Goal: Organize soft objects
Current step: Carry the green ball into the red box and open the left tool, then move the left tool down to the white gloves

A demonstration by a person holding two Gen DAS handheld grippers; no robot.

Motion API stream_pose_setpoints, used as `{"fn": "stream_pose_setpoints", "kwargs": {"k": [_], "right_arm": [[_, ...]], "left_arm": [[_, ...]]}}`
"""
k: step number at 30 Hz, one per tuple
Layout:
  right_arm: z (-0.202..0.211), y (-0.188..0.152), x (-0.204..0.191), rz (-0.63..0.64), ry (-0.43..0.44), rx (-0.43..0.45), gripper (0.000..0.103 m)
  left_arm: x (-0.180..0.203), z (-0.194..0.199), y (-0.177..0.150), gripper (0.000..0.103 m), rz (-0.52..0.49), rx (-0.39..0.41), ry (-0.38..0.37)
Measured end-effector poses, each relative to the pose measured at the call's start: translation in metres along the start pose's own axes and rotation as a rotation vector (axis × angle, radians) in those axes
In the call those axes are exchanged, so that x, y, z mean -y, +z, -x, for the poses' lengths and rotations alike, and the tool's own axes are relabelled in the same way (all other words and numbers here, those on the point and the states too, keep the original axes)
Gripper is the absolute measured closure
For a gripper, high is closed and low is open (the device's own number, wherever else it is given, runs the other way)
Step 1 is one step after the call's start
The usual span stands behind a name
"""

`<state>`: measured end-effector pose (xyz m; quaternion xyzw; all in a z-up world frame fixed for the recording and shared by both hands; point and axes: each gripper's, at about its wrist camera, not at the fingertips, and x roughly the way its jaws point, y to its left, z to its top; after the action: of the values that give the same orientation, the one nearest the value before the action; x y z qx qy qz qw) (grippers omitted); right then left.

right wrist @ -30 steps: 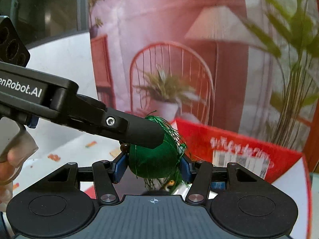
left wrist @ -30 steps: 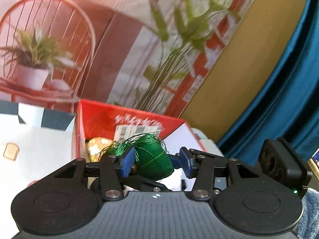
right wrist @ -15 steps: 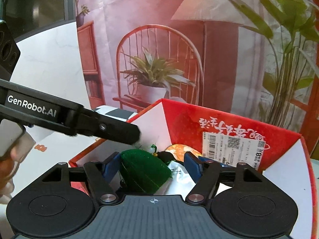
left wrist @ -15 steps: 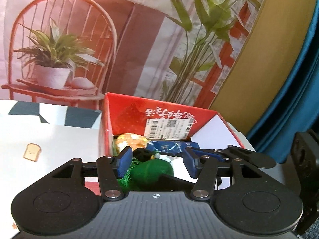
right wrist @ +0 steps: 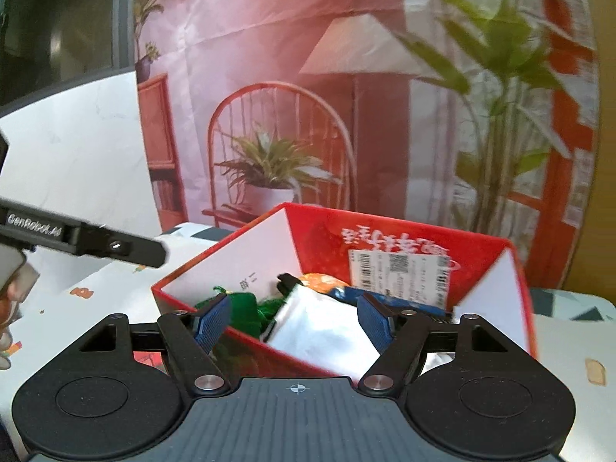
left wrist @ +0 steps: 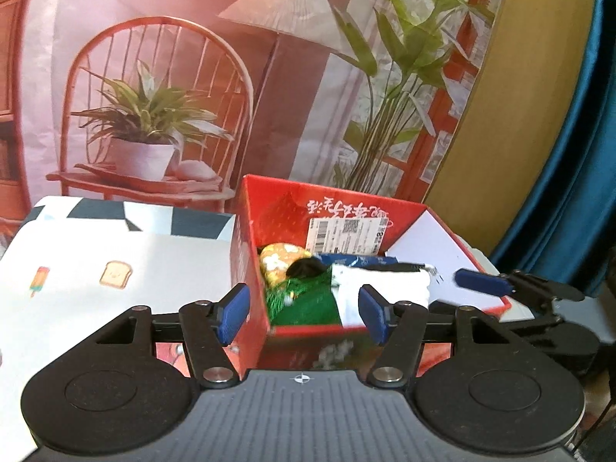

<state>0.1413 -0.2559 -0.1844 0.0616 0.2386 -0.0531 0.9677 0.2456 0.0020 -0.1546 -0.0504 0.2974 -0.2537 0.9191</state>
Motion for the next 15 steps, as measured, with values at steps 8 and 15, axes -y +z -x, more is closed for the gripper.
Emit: {"fn": "stream_pose_setpoints", "kwargs": {"k": [8, 15], "right_arm": [[0.053, -0.034, 0.002, -0.031, -0.062, 0.032, 0.034], [0.071, -0.078, 0.003, -0.054, -0.106, -0.036, 0.034]], "left_arm": [[0.006, 0.029, -0.049, 0.038, 0.043, -0.007, 0.006], [0.006, 0.023, -0.095, 0.039, 0.045, -0.084, 0.059]]}}
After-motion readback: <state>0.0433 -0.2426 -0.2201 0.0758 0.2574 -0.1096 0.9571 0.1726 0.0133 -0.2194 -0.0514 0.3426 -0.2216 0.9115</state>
